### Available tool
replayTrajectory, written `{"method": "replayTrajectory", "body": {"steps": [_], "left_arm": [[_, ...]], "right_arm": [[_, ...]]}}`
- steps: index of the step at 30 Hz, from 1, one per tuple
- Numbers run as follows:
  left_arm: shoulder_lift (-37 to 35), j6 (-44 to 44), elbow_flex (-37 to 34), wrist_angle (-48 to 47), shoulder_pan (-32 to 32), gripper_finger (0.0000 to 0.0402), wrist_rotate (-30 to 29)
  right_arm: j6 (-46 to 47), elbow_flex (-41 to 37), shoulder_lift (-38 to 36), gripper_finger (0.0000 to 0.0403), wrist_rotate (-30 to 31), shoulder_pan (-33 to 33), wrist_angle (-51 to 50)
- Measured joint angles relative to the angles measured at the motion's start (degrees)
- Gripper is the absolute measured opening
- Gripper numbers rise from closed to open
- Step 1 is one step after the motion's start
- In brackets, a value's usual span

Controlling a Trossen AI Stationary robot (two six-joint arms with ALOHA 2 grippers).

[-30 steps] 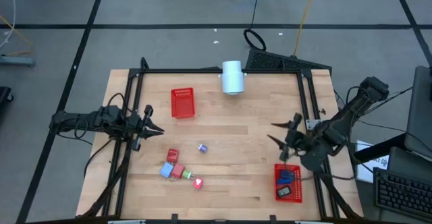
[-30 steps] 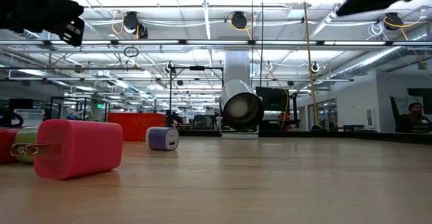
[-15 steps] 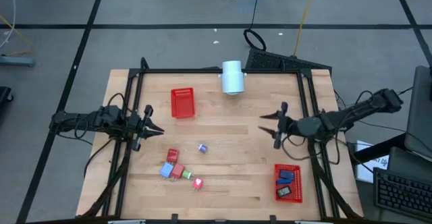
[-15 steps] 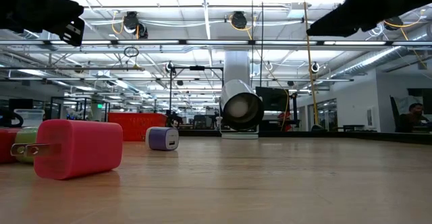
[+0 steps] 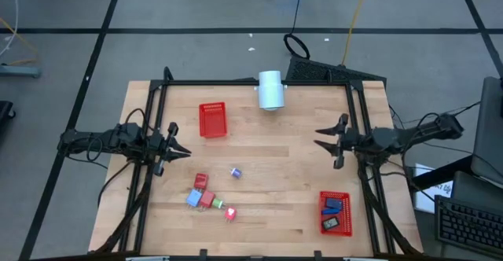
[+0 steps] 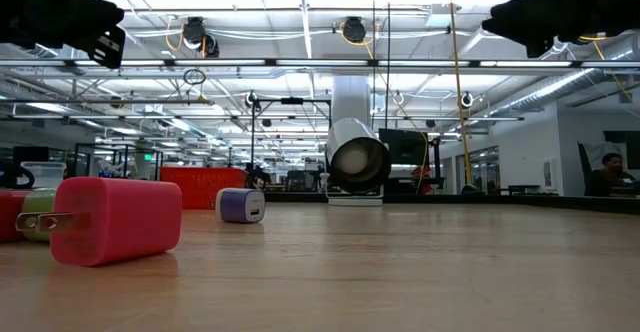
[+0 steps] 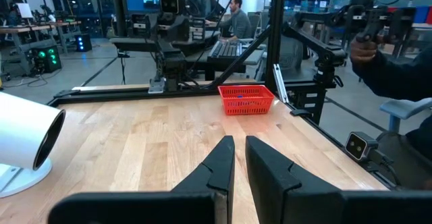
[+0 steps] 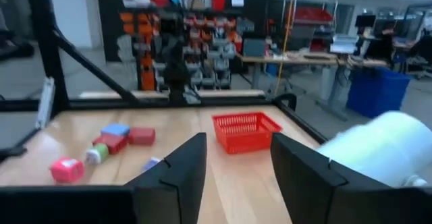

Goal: Pick & Place Office items
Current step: Put the purple charger adapter into the top red bin

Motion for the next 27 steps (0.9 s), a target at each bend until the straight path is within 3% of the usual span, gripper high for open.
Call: {"method": "replayTrajectory", "body": {"steps": [19,27], "left_arm": [[0.0,0.0,0.0,0.0,0.0,0.0042,0.0],[0.0,0.0,0.0,0.0,0.0,0.0042,0.0]], "right_arm": [[-2.0,-6.9,-9.2,0.0136,-0.9,-0.1,4.8],[-1.5,-6.9,-9.4,0.0134,-2.0,-5.8,4.3]]}}
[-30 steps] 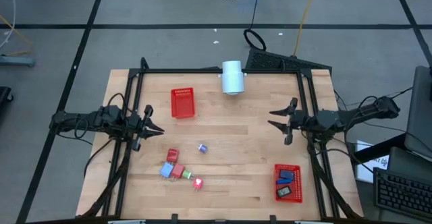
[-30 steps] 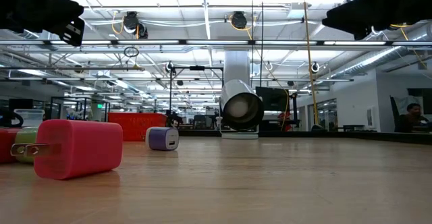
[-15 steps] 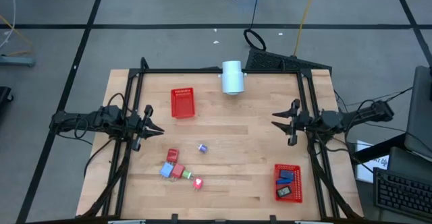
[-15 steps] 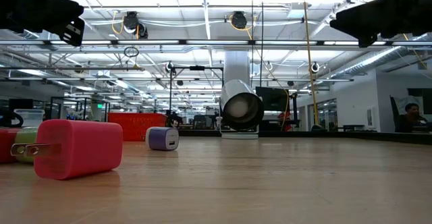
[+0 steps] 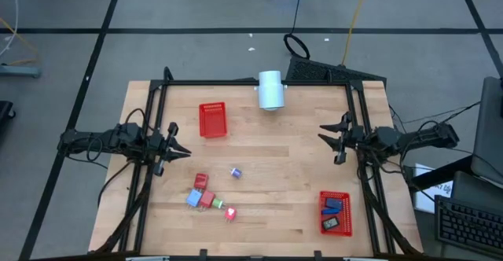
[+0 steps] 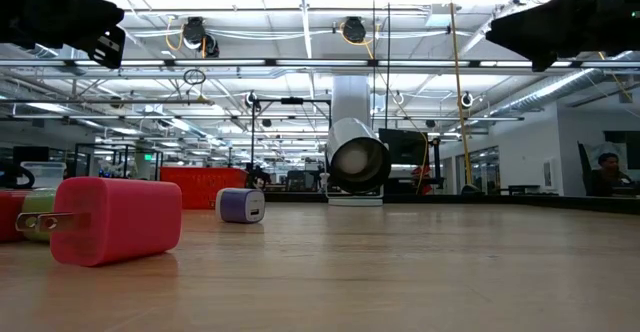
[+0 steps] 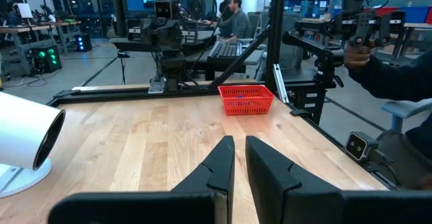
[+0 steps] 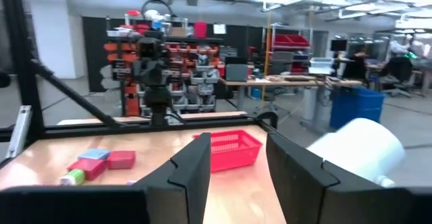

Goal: Pick & Place Office items
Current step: Put the purple charger adapter into the top red bin

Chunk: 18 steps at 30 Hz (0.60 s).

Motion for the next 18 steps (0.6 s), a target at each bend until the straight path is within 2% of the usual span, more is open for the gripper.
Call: {"method": "replayTrajectory", "body": {"steps": [4,8,11,18], "left_arm": [[0.0,0.0,0.0,0.0,0.0,0.0042,0.0],[0.0,0.0,0.0,0.0,0.0,0.0042,0.0],[0.0,0.0,0.0,0.0,0.0,0.0042,0.0],[0.0,0.0,0.0,0.0,0.0,0.0042,0.0]], "right_arm": [[0.5,0.0,0.0,0.0132,-4.8,-3.9,-0.2],[1.2,0.0,0.0,0.0130,-6.3,-6.9,-2.2],[0.3,0.0,0.0,0.0128,-11.0,-7.7,-5.3],[-1.2,0.0,-0.9,0.0091,-12.7,-7.7,-6.6]]}}
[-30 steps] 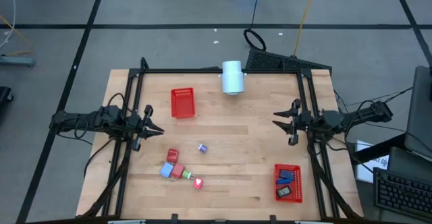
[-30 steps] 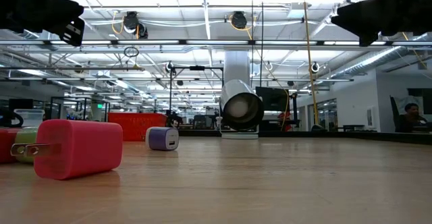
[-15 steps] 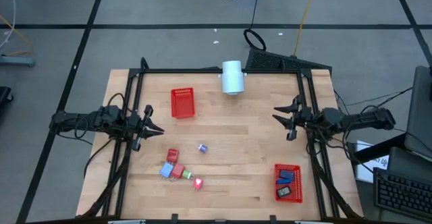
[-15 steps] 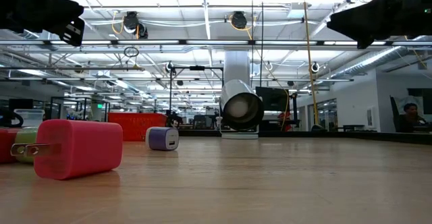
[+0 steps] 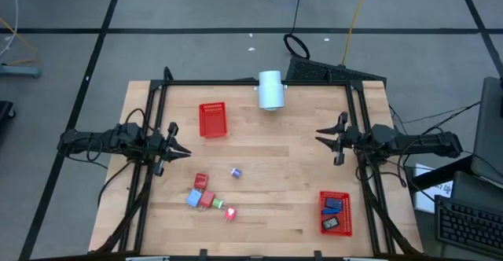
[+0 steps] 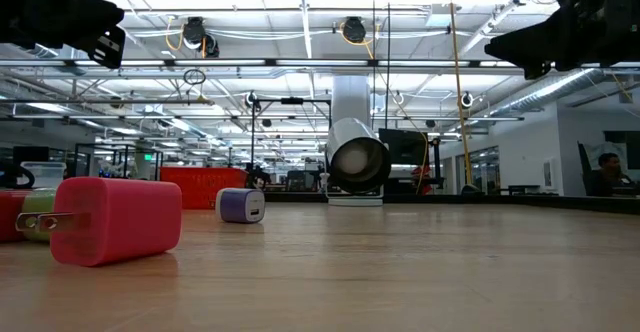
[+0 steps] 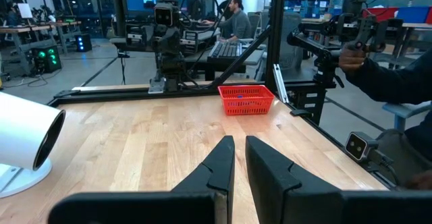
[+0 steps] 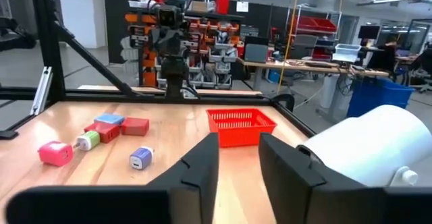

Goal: Pick & Place Office items
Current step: Put the purple charger adapter into the top red bin

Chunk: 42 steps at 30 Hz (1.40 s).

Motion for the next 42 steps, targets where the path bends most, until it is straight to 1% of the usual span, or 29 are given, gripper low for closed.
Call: {"method": "replayTrajectory", "body": {"steps": [5,9,11,13,16,18,22,28,37,42], "left_arm": [[0.0,0.0,0.0,0.0,0.0,0.0042,0.0],[0.0,0.0,0.0,0.0,0.0,0.0042,0.0],[0.0,0.0,0.0,0.0,0.0,0.0042,0.0],[0.0,0.0,0.0,0.0,0.0,0.0042,0.0],[0.0,0.0,0.0,0.0,0.0,0.0042,0.0],[0.0,0.0,0.0,0.0,0.0,0.0042,0.0],[0.0,0.0,0.0,0.0,0.0,0.0042,0.0],[0.0,0.0,0.0,0.0,0.0,0.0042,0.0],[0.0,0.0,0.0,0.0,0.0,0.0042,0.0],[0.0,0.0,0.0,0.0,0.0,0.0042,0.0]], "right_arm": [[0.3,-0.1,-2.9,0.0046,-0.2,0.0,-2.6],[0.4,-1.7,-5.6,0.0012,-2.1,0.0,-2.7],[0.5,-2.4,-7.1,0.0003,-2.9,0.0,-2.8],[0.8,-2.8,-8.0,0.0003,-3.0,0.0,-2.8],[1.0,-3.0,-7.9,0.0001,-3.3,0.0,-3.9],[1.1,-3.0,-7.9,0.0001,-4.6,0.0,-4.2],[1.8,-3.7,-7.9,0.0001,-4.7,0.0,-3.9],[2.3,-6.9,-8.0,0.0000,-4.5,0.0,0.8],[2.5,-7.0,-7.8,0.0000,-4.4,0.0,-3.8],[2.7,-7.1,-7.8,0.0000,-4.2,0.0,-4.4]]}}
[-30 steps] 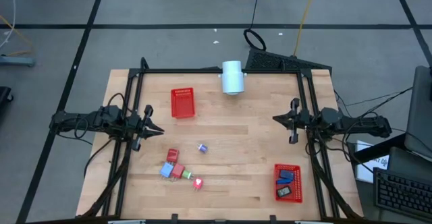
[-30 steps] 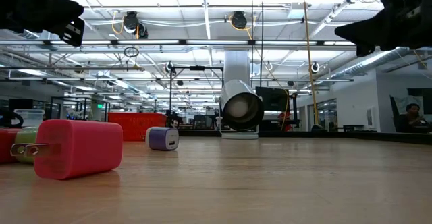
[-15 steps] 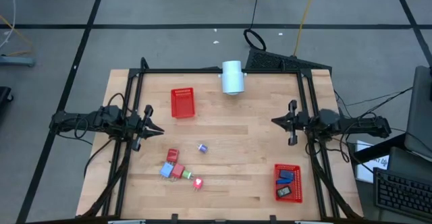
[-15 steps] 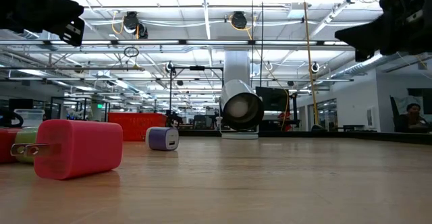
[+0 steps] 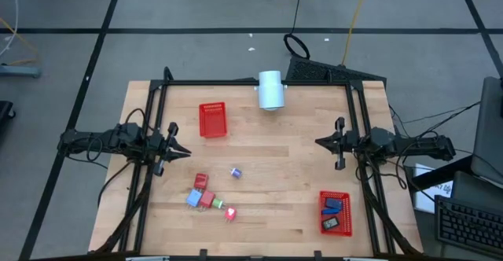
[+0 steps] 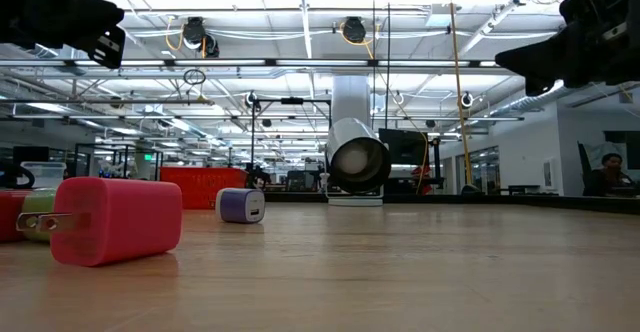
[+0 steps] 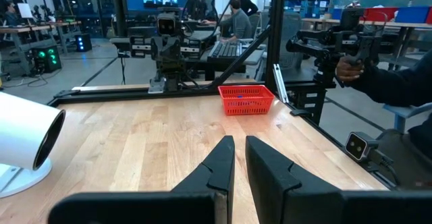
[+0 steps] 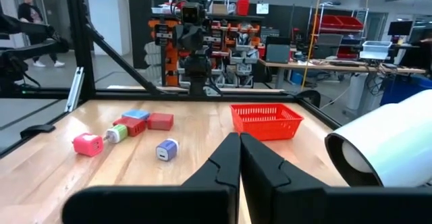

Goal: Pick & Place Office items
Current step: Put the purple charger adapter into the top red bin

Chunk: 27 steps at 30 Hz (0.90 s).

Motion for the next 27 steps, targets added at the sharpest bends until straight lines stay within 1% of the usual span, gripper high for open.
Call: {"method": "replayTrajectory", "body": {"steps": [5,14,21,22,25,27], "left_arm": [[0.0,0.0,0.0,0.0,0.0,0.0042,0.0],[0.0,0.0,0.0,0.0,0.0,0.0042,0.0],[0.0,0.0,0.0,0.0,0.0,0.0042,0.0],[0.0,0.4,0.0,0.2,0.0,0.0042,0.0],[0.0,5.7,0.0,3.6,0.0,0.0042,-1.4],[0.0,6.4,0.0,6.3,0.0,0.0042,-1.5]], "right_arm": [[0.6,0.0,0.0,0.0000,1.2,0.0,0.6],[0.6,-0.1,0.0,0.0000,1.4,0.0,4.1],[0.6,-0.1,0.0,0.0000,1.4,0.0,4.2],[0.6,-0.1,0.0,0.0000,1.4,0.0,4.2],[0.6,-0.1,0.0,0.0000,1.4,0.0,4.4],[0.6,-0.1,0.0,0.0000,1.4,0.0,4.4]]}}
